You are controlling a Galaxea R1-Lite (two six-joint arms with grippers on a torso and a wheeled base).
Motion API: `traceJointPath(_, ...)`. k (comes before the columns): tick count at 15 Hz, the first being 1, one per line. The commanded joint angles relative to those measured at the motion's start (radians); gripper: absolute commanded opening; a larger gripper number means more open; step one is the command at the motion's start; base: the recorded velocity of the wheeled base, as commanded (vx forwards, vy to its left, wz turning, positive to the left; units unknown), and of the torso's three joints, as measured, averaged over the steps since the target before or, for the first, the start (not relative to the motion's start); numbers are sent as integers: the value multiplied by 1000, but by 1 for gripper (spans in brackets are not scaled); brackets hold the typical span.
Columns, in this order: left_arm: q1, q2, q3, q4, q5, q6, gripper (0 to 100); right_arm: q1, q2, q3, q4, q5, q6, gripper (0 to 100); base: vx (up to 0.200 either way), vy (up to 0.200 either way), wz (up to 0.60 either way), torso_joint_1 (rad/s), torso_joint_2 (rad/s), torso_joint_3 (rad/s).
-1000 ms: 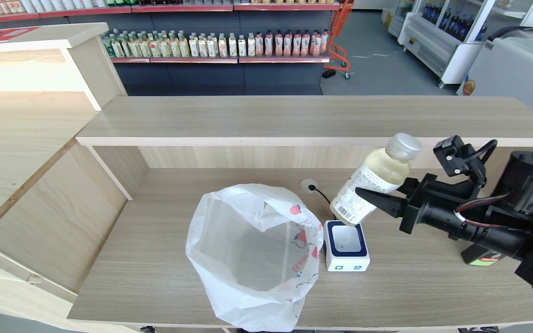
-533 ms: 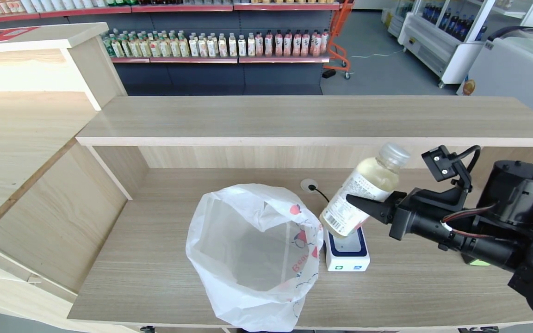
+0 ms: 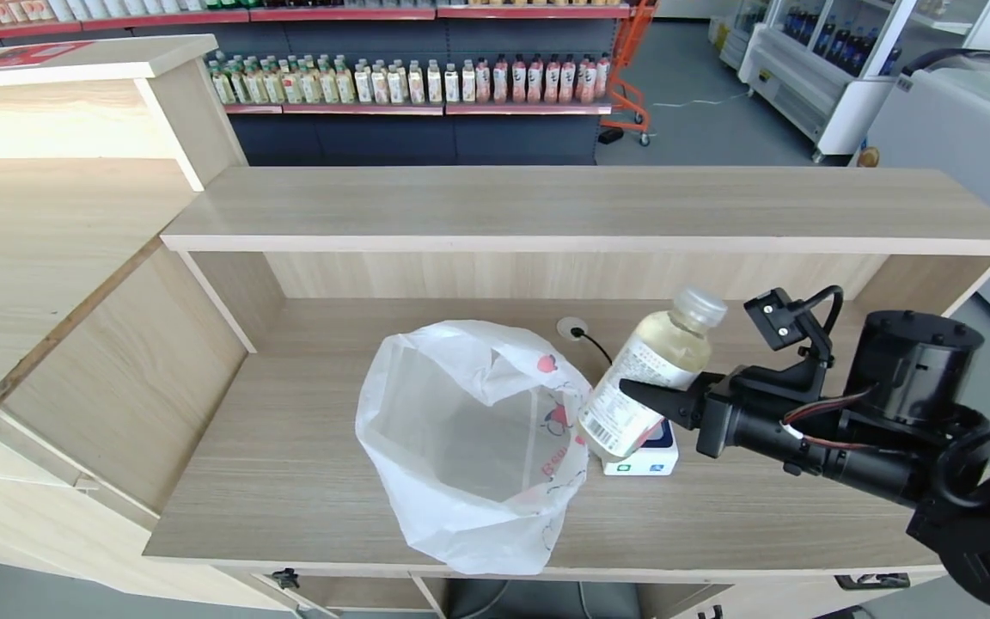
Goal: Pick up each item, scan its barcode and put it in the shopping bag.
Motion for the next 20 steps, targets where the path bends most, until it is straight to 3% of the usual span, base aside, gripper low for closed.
traceJointPath(1,0,0,0,0,0,-1,100,3,39,-12,-6,1,1,0,0,0,0,0,0,0)
traceJointPath(5,0,0,0,0,0,-6,100,2,92,-61,-6,1,31,0,0,200,0,-2,0,2)
traceJointPath(8,0,0,0,0,0,-1,100,3,126,-95,-6,1,33,0,0,0,0,0,0,0)
traceJointPath(12,0,0,0,0,0,-1,100,5,187,-112,-3,-23,130,0,0,0,0,0,0,0)
traceJointPath(20,0,0,0,0,0,-1,100,33,342,-207,-1,-54,79,0,0,0,0,0,0,0)
